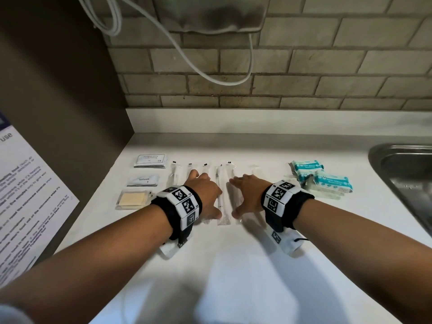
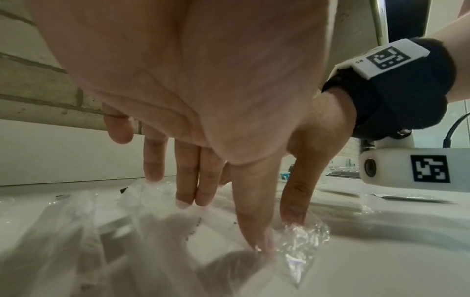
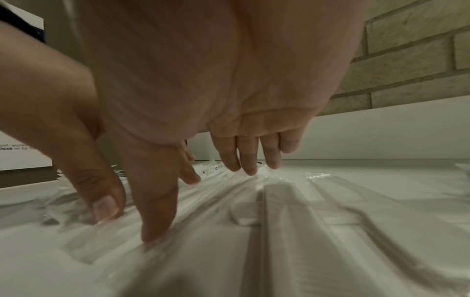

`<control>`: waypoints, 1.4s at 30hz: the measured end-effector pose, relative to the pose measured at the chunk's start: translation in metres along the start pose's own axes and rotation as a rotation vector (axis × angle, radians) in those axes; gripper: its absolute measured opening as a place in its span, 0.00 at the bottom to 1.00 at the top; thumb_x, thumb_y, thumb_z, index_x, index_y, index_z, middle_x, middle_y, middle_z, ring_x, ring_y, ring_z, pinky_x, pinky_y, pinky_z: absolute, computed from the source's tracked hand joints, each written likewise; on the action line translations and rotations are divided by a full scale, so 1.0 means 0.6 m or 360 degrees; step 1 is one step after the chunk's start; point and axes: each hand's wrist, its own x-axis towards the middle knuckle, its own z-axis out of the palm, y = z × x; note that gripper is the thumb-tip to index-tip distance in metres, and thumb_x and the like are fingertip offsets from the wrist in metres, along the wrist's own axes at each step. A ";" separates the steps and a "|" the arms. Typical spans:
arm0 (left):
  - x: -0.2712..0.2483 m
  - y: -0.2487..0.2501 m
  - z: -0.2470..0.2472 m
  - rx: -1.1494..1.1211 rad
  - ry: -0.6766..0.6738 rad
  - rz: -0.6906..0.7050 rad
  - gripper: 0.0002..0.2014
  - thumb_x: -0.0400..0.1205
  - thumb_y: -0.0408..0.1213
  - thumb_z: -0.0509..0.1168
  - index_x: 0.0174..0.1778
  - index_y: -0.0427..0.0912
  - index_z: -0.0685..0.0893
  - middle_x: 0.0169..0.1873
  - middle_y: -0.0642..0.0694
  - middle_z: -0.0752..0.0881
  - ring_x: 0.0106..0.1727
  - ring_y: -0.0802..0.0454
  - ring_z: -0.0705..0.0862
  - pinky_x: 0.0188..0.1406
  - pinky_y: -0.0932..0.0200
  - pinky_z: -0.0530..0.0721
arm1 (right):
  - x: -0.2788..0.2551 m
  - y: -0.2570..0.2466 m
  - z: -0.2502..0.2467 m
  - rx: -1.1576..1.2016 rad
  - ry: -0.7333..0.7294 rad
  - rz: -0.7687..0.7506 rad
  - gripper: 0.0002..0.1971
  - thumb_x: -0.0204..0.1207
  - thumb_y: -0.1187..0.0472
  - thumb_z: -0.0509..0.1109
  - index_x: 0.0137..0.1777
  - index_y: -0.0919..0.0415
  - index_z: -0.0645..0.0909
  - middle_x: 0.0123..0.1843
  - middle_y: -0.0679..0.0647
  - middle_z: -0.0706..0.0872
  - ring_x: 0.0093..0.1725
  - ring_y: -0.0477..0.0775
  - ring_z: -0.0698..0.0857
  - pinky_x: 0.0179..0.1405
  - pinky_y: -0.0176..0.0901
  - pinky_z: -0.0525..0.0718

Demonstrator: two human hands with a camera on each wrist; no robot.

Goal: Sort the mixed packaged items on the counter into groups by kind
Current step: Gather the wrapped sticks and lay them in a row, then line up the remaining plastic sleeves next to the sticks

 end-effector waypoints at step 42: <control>0.064 0.199 -0.055 -0.0958 0.0131 -0.0389 0.14 0.70 0.42 0.78 0.49 0.44 0.86 0.54 0.47 0.75 0.51 0.47 0.83 0.52 0.55 0.84 | -0.094 0.172 0.038 0.0104 0.0067 0.0095 0.15 0.78 0.51 0.67 0.56 0.60 0.86 0.46 0.54 0.79 0.54 0.53 0.72 0.61 0.48 0.80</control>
